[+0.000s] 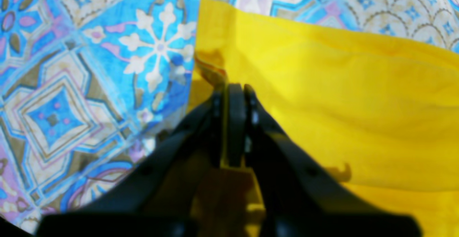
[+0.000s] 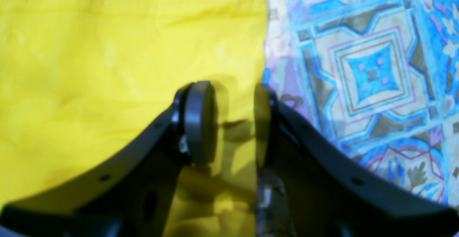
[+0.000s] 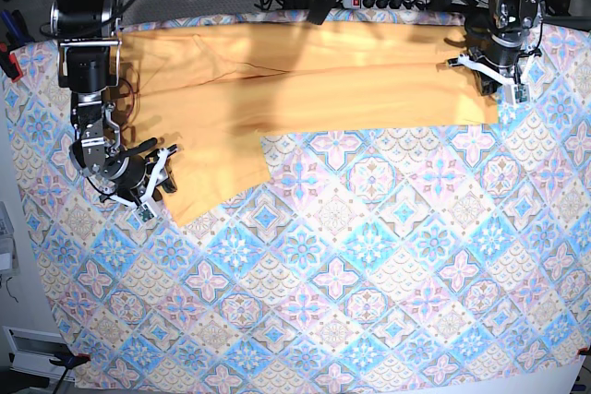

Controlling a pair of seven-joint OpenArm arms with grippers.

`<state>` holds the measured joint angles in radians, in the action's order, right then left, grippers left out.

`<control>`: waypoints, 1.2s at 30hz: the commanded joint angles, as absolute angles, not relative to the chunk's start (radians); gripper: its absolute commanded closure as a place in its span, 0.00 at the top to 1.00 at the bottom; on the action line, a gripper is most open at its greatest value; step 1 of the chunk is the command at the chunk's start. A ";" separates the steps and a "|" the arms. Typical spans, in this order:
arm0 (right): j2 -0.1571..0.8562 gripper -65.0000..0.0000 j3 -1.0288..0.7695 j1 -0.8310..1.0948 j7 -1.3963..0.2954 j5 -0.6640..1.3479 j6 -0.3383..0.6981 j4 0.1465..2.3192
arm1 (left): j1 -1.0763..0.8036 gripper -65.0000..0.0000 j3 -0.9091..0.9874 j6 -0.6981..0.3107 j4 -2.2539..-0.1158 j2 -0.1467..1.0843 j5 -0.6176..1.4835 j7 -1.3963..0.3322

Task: Fold the T-shirt properly
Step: 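Release the shirt with the right gripper and regrasp its side edge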

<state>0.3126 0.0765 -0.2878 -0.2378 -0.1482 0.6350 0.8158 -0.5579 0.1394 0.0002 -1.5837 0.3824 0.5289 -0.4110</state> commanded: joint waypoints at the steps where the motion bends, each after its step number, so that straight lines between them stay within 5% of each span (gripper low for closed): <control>1: 0.325 0.30 0.068 -0.308 -0.225 -0.140 0.630 0.825 | -0.565 0.14 0.143 0.001 -1.601 0.394 0.529 -0.394; 20: 0.325 0.30 0.067 -0.326 -0.205 -0.140 0.628 0.834 | -0.595 0.70 0.145 -0.004 -1.667 0.397 0.530 -0.395; 36: 0.326 0.30 0.170 -0.340 -0.209 -0.142 0.630 0.722 | -0.591 0.72 0.150 -0.004 -1.669 0.395 0.535 -0.395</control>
